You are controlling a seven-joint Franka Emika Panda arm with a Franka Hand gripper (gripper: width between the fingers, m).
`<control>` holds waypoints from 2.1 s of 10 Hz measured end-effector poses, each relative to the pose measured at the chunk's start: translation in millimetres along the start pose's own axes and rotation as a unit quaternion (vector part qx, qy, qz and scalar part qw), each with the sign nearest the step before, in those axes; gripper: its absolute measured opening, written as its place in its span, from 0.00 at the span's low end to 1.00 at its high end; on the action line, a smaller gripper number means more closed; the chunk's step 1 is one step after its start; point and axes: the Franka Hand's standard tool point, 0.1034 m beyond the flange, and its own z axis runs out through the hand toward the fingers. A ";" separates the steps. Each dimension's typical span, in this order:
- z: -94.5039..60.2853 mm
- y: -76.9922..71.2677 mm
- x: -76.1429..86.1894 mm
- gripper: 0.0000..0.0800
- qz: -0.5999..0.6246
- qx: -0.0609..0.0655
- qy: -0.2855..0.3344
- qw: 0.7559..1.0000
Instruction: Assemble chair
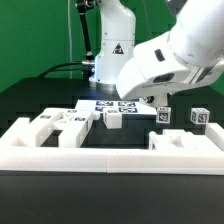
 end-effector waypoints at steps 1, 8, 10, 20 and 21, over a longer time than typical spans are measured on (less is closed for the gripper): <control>-16.7 5.1 5.9 0.36 0.003 -0.008 0.039 0.999; -36.4 19.4 23.1 0.36 0.012 -0.038 0.245 0.969; -63.0 15.4 24.2 0.36 0.019 -0.037 0.293 0.955; -111.6 12.6 37.8 0.36 0.027 -0.072 0.471 0.879; -118.0 5.8 45.0 0.36 0.027 -0.067 0.477 0.876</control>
Offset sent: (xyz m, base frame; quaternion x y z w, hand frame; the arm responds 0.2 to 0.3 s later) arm 0.0000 0.0000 0.0000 0.0000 0.1938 0.0000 0.9810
